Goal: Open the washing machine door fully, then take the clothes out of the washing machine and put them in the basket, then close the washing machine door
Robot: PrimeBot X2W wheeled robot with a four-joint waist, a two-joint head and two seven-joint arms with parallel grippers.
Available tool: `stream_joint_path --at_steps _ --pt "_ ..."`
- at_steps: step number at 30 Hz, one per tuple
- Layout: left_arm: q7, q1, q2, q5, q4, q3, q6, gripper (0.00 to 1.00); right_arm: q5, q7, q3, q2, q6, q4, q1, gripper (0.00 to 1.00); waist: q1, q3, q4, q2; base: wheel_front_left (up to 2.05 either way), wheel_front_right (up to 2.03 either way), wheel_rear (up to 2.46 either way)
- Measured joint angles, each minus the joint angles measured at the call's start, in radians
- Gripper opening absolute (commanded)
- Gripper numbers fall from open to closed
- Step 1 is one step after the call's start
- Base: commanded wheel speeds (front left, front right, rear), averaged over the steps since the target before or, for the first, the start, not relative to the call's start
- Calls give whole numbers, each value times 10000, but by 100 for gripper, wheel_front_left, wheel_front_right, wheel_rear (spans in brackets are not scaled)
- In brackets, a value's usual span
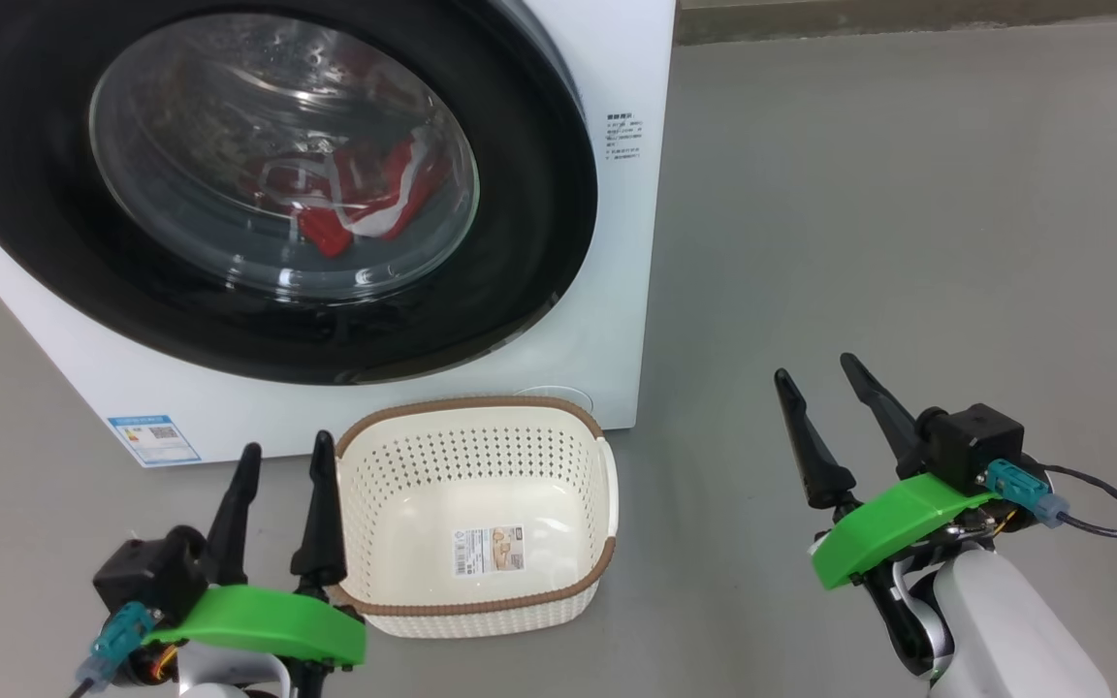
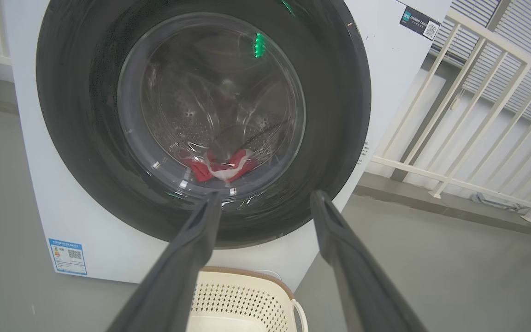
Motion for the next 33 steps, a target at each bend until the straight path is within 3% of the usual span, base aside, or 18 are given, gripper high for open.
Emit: stream_joint_path --at_steps 11,33 --pt "-263 -221 2 1080 360 -161 86 100 -857 -307 349 -36 0 552 -380 100 0 -47 -17 0 0 0 0" --pt "-263 -241 8 1168 650 -276 75 100 -999 -307 171 -42 0 692 -425 100 0 -201 -8 0 0 0 0"
